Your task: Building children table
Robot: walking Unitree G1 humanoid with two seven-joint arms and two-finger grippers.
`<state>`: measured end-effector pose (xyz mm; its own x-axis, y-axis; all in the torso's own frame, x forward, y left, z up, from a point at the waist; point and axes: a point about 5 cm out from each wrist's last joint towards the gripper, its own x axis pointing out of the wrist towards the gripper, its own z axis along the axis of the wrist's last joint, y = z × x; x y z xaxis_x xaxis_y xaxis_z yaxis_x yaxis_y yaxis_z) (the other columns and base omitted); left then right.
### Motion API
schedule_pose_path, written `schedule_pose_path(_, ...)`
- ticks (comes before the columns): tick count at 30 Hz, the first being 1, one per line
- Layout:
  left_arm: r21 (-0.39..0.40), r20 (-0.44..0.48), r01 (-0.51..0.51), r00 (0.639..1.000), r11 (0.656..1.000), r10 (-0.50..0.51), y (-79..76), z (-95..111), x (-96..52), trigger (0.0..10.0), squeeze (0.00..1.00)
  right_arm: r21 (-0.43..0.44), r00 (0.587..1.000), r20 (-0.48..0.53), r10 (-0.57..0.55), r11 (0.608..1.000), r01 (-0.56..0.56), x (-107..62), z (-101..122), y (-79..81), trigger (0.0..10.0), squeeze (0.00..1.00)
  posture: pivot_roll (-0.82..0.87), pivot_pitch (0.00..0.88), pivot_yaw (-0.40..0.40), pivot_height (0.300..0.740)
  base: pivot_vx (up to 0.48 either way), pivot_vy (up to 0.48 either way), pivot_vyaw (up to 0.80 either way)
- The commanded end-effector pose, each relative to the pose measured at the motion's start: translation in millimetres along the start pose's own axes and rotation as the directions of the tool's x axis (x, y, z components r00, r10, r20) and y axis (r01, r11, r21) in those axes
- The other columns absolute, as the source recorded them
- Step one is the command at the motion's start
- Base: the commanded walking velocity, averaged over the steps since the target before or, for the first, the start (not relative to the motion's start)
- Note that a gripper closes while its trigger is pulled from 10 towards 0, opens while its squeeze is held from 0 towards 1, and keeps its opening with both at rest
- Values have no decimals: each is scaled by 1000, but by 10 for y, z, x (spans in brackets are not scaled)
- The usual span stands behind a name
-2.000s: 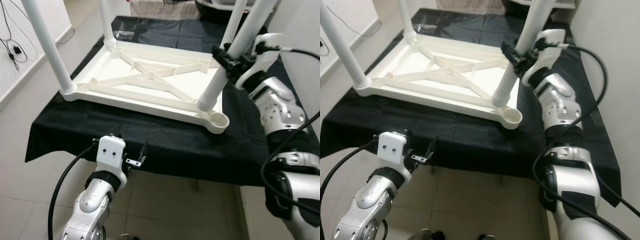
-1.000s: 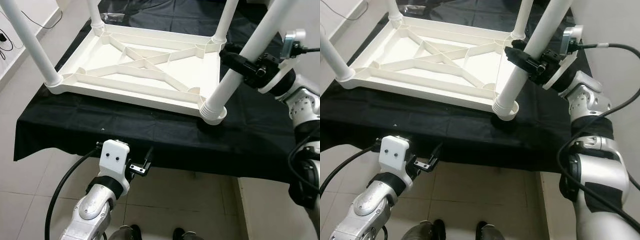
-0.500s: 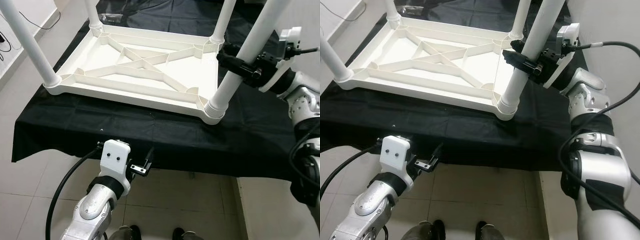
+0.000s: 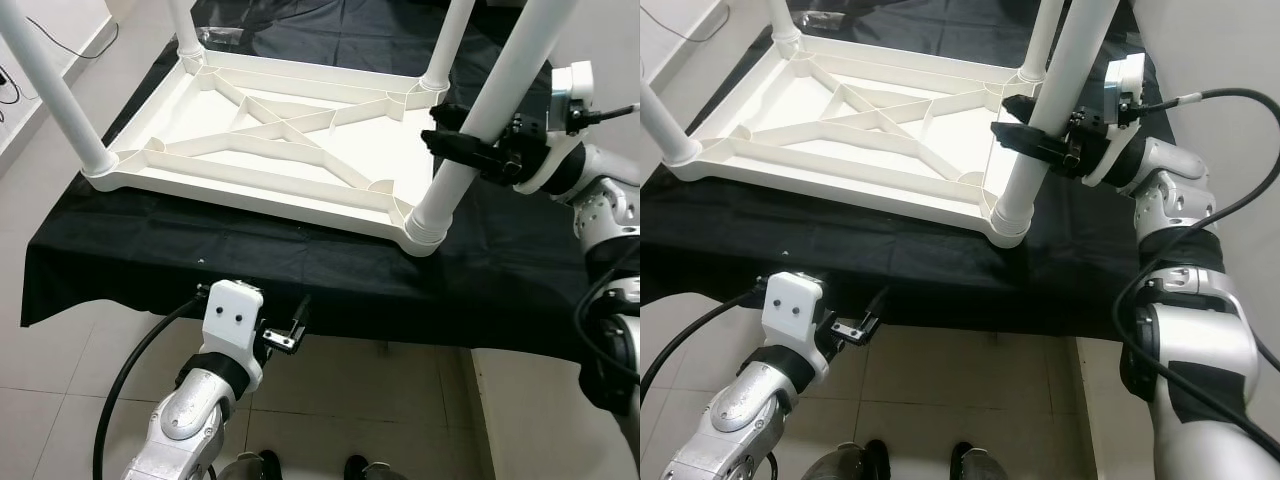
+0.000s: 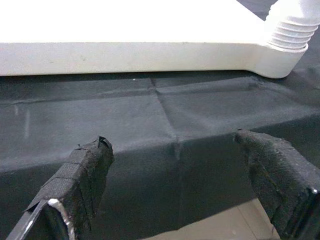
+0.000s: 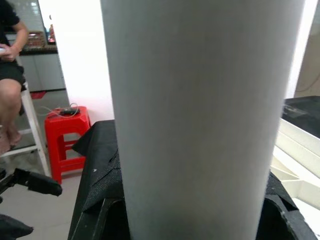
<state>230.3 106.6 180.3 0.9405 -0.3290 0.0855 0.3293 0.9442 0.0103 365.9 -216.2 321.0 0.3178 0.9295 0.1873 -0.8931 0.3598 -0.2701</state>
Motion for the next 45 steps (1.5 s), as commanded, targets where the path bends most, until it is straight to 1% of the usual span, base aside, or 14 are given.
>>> schedule_pose_path(1,-7,-25,4,1000,1000,-4,-15,-44,-27,10000,0,175,994,-81,70,983,-55,65,-454,134,10000,0,126,308,-33,740,0,0,0)
schedule_pose_path(14,1,-15,-11,1000,1000,11,17,-23,-6,10000,0,73,934,-218,-283,949,305,318,-694,29,10000,0,123,310,-37,740,0,0,0)
schedule_pose_path(20,6,-7,-12,1000,1000,12,25,-22,45,10000,0,-27,706,-234,-668,730,682,223,-806,-104,10000,0,111,301,-35,740,0,0,0)
schedule_pose_path(23,7,-6,-12,1000,1000,12,26,-21,49,10000,0,-27,680,-233,-695,704,710,209,-823,-107,10000,0,112,301,-36,740,0,0,0)
schedule_pose_path(24,8,-6,-12,1000,1000,12,28,-20,52,10000,0,-33,607,-230,-760,630,776,171,-857,-117,10000,0,112,302,-36,740,0,0,0)
schedule_pose_path(25,8,-6,-12,1000,1000,12,28,-20,52,10000,0,-33,607,-230,-760,630,776,171,-857,-117,10000,0,112,302,-36,740,0,0,0)
schedule_pose_path(26,8,-4,-13,1000,1000,13,33,-17,55,10000,0,-49,511,-228,-829,534,844,129,-903,-119,10000,0,108,300,-37,740,0,0,0)
schedule_pose_path(27,8,-4,-13,1000,1000,13,33,-17,55,10000,0,-49,511,-228,-829,534,844,129,-903,-119,10000,0,108,300,-37,740,0,0,0)
schedule_pose_path(30,7,1,-15,1000,1000,15,36,-10,70,10000,0,-92,276,-239,-931,304,948,149,-1033,-62,10000,0,108,299,-38,740,0,0,0)
schedule_pose_path(33,8,2,-16,1000,1000,16,37,-11,72,10000,0,-84,207,-239,-949,232,969,169,-1052,-48,10000,0,107,297,-39,740,0,0,0)
schedule_pose_path(35,7,5,-18,1000,1000,18,38,-12,78,10000,0,-107,-4,-197,-980,17,994,222,-1037,-19,10000,0,104,295,-40,740,0,0,0)
schedule_pose_path(37,6,7,-18,1000,1000,18,38,-10,88,10000,0,-96,-146,-150,-978,-133,987,279,-1010,29,10000,0,111,292,-42,740,0,0,0)
schedule_pose_path(44,8,10,-18,1000,1000,18,45,-5,101,10000,0,-79,-292,-128,-948,-283,956,524,-1023,184,10000,0,115,290,-38,740,0,0,0)
schedule_pose_path(45,8,11,-17,1000,1000,17,38,-2,102,10000,0,-97,-339,-130,-932,-328,940,746,-991,262,10000,0,127,289,-42,740,0,0,0)
